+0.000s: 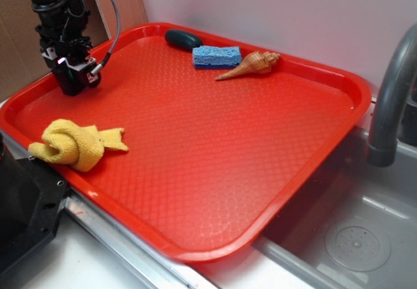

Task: Grab the black box.

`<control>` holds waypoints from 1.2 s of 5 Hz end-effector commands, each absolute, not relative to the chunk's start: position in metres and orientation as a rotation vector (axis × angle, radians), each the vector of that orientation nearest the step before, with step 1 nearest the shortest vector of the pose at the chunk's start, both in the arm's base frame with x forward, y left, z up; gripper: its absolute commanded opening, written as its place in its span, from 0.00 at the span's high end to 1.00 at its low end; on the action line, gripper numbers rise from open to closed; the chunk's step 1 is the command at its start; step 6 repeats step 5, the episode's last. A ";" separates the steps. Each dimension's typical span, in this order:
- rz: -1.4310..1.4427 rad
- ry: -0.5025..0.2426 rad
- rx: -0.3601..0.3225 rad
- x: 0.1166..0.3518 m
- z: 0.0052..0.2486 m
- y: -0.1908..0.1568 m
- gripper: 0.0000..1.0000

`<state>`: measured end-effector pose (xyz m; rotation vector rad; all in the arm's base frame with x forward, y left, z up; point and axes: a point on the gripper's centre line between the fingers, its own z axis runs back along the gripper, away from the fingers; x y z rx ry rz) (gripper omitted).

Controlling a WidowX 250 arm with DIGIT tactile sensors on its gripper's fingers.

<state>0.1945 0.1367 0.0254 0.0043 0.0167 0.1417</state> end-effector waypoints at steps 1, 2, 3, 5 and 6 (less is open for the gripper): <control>0.022 -0.069 -0.010 0.188 0.111 0.095 1.00; -0.016 -0.181 0.130 0.179 0.156 0.064 1.00; -0.072 -0.214 0.175 0.172 0.205 0.048 1.00; -0.116 -0.225 0.119 0.180 0.220 0.056 1.00; -0.116 -0.225 0.119 0.180 0.220 0.056 1.00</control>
